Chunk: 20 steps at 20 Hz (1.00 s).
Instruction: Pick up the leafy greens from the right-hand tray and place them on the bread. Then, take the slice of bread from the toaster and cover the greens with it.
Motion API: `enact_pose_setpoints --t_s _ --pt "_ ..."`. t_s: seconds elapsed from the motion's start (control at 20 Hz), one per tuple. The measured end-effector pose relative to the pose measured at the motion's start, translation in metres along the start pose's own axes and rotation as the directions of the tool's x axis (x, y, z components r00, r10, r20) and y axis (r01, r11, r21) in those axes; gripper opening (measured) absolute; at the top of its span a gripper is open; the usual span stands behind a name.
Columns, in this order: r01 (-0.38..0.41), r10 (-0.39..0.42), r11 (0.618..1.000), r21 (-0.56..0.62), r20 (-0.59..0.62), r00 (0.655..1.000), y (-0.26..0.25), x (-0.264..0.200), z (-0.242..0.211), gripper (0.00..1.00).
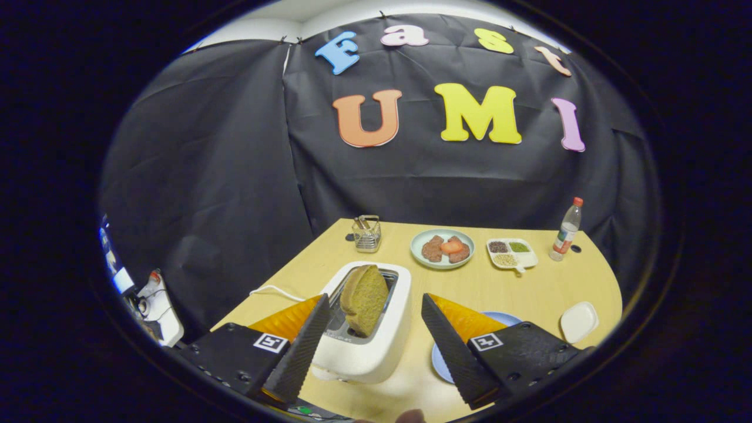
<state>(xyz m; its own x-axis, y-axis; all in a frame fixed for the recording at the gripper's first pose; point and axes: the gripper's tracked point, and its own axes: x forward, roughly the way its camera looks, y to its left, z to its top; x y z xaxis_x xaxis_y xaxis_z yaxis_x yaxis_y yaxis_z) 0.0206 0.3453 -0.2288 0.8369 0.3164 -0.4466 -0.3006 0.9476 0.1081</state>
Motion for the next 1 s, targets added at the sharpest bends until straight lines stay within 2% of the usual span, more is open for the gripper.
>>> enact_pose_setpoints --t_s 0.3,0.4,0.7,0.8,0.85,1.0 --pt "0.150 -0.150 0.989 -0.004 -0.037 0.988 0.014 0.044 -0.010 0.96" --pt "0.176 -0.176 0.984 -0.011 -0.053 0.983 0.014 0.057 -0.015 0.92" --pt "0.215 -0.219 0.974 -0.066 -0.066 0.973 0.012 0.075 -0.018 0.52" --pt "0.218 -0.223 0.973 -0.074 -0.072 0.972 0.009 0.077 -0.017 0.28" --pt "0.211 -0.217 0.975 -0.070 -0.084 0.973 0.010 0.078 -0.017 0.19" --pt "0.169 -0.171 0.985 -0.032 -0.103 0.980 0.006 0.077 -0.009 0.10"
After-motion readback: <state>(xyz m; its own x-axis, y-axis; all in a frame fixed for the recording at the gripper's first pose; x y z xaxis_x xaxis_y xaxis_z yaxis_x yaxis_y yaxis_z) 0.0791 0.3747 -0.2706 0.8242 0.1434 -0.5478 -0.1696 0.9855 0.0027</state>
